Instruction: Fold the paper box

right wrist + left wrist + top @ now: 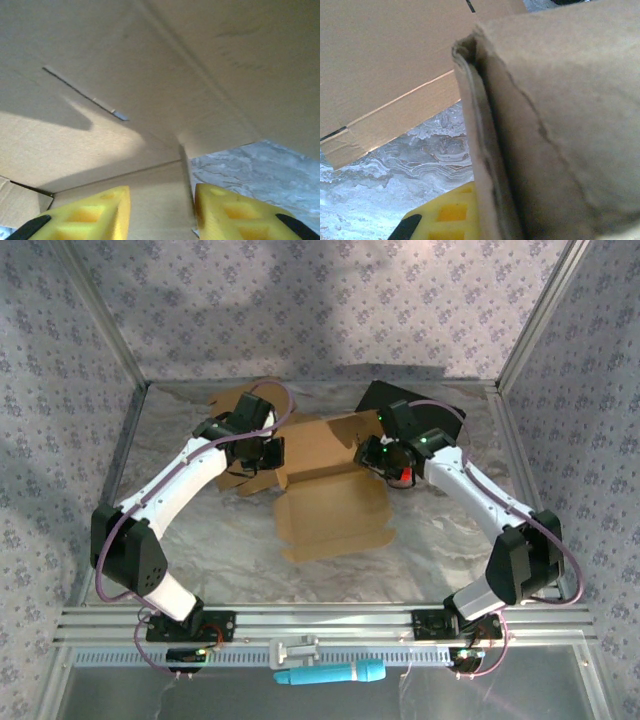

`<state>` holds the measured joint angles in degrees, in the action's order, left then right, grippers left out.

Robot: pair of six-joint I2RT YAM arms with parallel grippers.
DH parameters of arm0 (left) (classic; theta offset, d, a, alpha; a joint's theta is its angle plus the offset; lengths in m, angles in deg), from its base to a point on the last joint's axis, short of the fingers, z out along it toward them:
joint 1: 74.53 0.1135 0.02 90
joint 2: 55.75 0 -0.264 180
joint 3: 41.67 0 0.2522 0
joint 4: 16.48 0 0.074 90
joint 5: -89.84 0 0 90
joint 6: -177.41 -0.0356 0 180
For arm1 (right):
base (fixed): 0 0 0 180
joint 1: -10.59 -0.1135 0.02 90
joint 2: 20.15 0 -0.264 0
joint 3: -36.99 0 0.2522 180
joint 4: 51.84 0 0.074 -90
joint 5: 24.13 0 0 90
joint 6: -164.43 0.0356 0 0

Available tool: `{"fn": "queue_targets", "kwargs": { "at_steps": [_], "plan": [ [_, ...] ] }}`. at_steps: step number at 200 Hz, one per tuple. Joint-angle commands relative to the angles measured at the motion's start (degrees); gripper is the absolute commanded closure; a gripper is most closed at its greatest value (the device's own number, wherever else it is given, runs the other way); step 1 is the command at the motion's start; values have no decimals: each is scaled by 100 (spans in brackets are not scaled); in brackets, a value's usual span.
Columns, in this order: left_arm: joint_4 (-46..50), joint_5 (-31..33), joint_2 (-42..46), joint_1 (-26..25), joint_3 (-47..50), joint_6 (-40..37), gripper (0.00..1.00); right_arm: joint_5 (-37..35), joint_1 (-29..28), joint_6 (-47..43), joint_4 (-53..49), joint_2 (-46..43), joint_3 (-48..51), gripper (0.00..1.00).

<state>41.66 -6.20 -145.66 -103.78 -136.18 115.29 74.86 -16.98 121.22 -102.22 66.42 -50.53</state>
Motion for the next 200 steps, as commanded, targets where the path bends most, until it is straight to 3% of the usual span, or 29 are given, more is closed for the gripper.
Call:
{"fn": "queue_targets", "kwargs": {
  "at_steps": [1,63,84,124,162,200],
  "plan": [
    [-76,-115,16,-11,-195,-39,100,45,-142,-156,-47,146,-207,62],
    [-201,-200,-42,65,-193,-69,100,348,-359,-515,-205,383,-588,63],
    [-318,-486,-109,274,-246,-230,100,235,-226,-951,-770,191,-1298,62],
    [-845,-1291,-502,746,-646,-691,100,1221,889,-1411,-796,-389,-2067,56],
    [-1143,-2241,-919,1055,-1134,-1004,100,2365,2404,-1217,257,-725,-1519,56],
    [-940,-2869,-1444,1124,-1620,-1413,100,3332,2621,-1336,1462,-347,-1189,57]
  ]
}}
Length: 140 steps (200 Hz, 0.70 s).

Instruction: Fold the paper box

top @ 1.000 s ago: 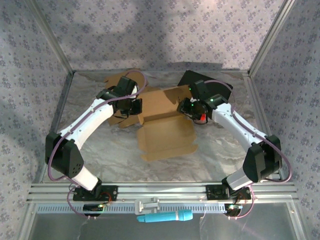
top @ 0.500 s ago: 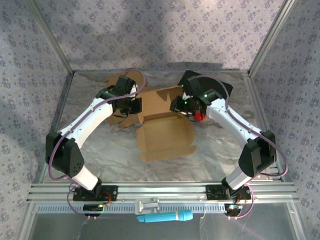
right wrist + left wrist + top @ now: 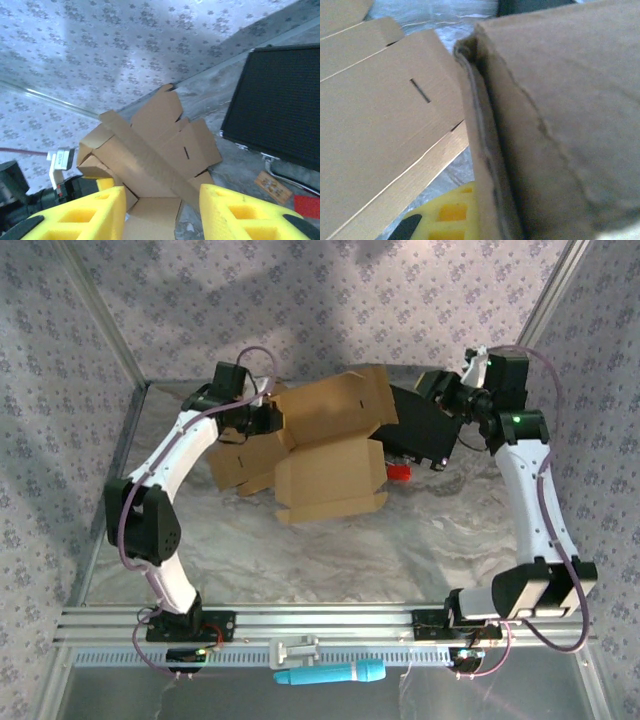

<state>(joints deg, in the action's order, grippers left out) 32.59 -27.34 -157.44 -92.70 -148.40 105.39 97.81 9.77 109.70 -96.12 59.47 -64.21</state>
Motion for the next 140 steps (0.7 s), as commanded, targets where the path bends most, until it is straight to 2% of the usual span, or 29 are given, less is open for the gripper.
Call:
{"fn": "queue_targets", "kwargs": {
  "at_steps": [1,25,83,140],
  "plan": [
    [-29,-763,-278,20,-402,-429,100,1057,-56,-203,858,364,173,57],
    [-14,-961,-499,55,-561,-478,100,1265,-118,-869,686,678,-24,59],
    [98,-1173,-711,147,-750,-538,100,1481,-188,-1246,688,910,67,60],
    [185,-1293,-721,156,-750,-563,100,1308,-477,-1615,461,1169,-152,61]
  ]
}}
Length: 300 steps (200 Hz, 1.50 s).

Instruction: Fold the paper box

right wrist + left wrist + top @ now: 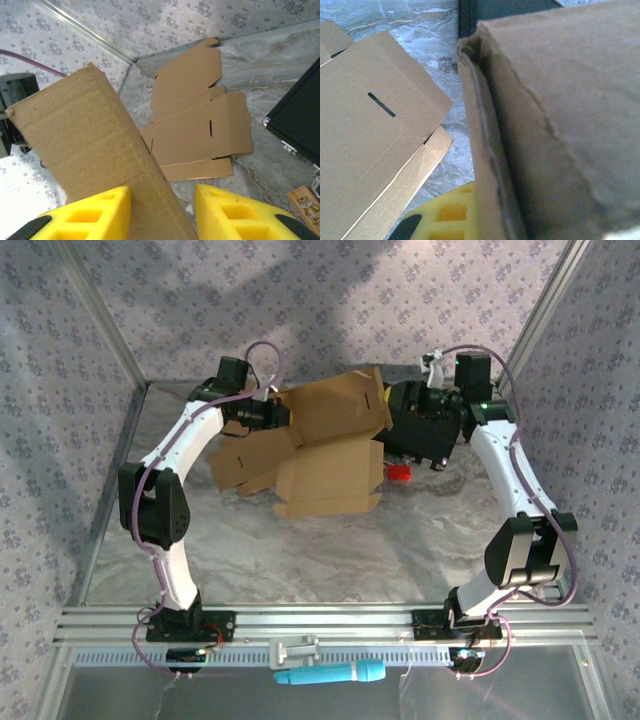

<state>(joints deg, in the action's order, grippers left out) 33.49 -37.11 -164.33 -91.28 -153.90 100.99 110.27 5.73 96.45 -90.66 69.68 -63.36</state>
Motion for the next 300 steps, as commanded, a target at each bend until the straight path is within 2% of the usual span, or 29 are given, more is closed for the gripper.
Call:
{"fn": "queue_targets", "kwargs": {
  "at_steps": [1,100,169,222,247,277,300],
  "plan": [
    [100,-319,-32,14,-199,-126,100,61,-74,-293,-86,158,-241,61],
    [141,-273,91,-19,-128,-110,100,-774,-698,-910,-720,422,-743,61],
    [235,-136,229,-108,-66,-119,100,-2888,-1344,-1457,-1377,577,-1146,57],
    [422,15,291,-227,-53,-169,100,-4793,-1833,-1508,-1825,854,-1554,55],
    [451,112,324,-275,-31,-172,100,-5396,-1989,-1513,-2076,1014,-1802,55],
    [527,265,337,-328,-65,-126,100,-5967,-2187,-1502,-2329,1200,-2068,62],
    [611,425,298,-385,-162,35,100,-6600,-2352,-1377,-2661,1390,-2343,76]
  ]
}}
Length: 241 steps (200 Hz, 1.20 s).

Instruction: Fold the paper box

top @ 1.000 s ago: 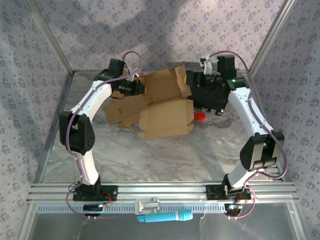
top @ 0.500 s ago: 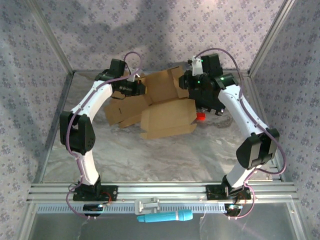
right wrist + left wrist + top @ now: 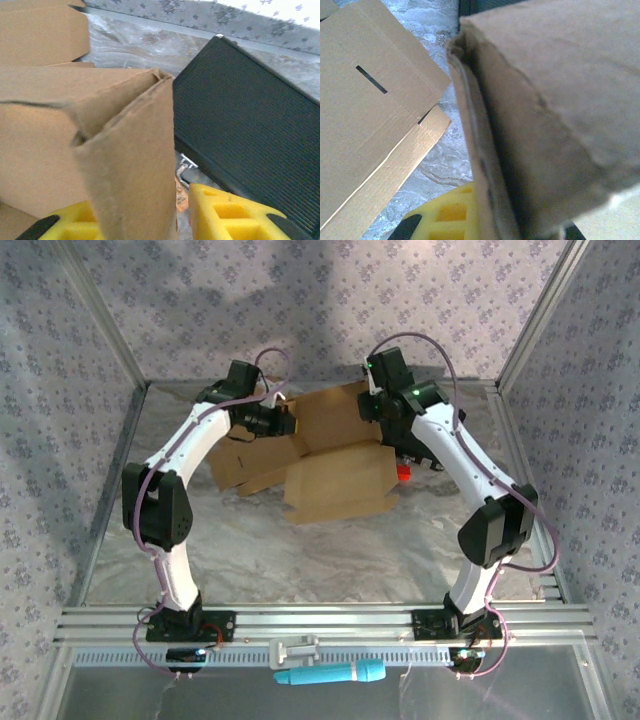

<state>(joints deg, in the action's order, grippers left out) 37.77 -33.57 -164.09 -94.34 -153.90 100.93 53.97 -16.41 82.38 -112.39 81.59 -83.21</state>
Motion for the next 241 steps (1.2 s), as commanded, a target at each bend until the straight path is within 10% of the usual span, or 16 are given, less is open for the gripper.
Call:
{"fn": "queue_targets", "kwargs": {
  "at_steps": [1,45,115,241],
  "plan": [
    [185,71,271,-82,-167,52,100,-1002,-138,40,-498,207,-364,77],
    [325,230,208,-189,-296,168,100,-1224,-193,282,-805,359,-553,100],
    [465,954,182,-403,-464,773,100,-2511,-353,897,-2502,1401,-1989,100],
    [-1846,1548,234,-552,2252,1616,90,-1893,-890,2448,-1002,659,1040,100]
  ]
}}
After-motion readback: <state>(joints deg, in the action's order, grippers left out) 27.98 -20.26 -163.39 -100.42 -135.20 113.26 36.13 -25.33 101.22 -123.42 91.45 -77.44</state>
